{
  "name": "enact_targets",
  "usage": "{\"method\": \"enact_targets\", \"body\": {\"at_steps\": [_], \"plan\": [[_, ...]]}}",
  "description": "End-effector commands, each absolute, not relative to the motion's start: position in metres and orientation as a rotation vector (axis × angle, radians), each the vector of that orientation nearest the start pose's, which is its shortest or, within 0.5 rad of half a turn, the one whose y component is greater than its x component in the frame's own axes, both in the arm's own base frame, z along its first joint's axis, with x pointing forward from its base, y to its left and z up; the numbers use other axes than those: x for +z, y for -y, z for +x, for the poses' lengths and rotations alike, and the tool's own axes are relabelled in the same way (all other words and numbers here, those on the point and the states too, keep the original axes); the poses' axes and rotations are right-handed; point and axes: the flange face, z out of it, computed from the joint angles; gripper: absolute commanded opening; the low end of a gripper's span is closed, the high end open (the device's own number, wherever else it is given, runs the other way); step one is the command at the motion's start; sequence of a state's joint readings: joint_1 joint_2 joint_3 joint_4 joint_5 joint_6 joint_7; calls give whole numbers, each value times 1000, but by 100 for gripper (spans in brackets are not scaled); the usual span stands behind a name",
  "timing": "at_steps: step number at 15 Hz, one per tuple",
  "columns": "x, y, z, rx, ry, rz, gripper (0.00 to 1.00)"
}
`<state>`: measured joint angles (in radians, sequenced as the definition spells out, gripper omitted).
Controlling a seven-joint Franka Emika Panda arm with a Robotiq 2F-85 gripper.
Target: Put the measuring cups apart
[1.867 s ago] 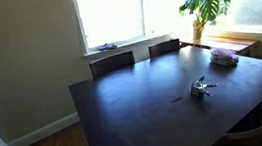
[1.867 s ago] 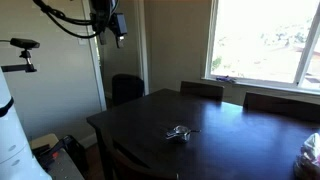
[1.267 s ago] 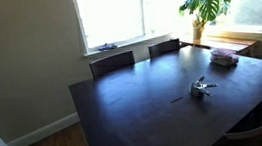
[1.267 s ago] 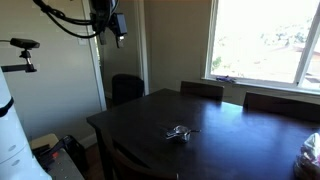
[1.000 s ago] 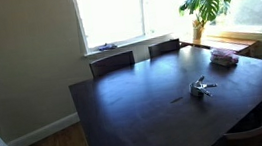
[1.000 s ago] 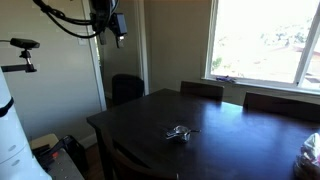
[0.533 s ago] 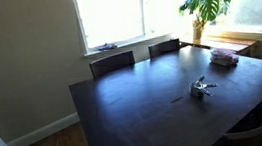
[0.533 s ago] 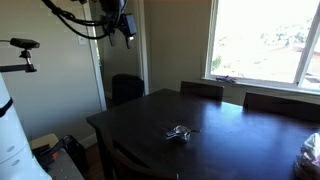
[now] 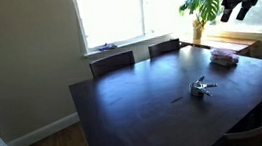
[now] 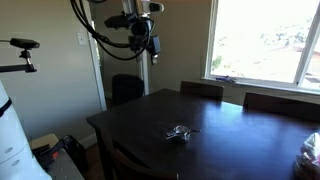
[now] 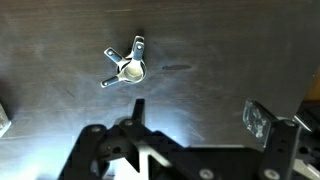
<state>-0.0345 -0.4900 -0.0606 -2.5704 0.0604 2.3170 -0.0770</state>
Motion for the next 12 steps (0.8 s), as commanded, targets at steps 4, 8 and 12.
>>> {"method": "enact_targets", "body": {"at_steps": [4,8,12], "plan": [[407,52,445,-304,-134,-3091,100],[403,54,456,-293,-141,-3095,100],[399,65,459,-323,-143,-3112,100]]}}
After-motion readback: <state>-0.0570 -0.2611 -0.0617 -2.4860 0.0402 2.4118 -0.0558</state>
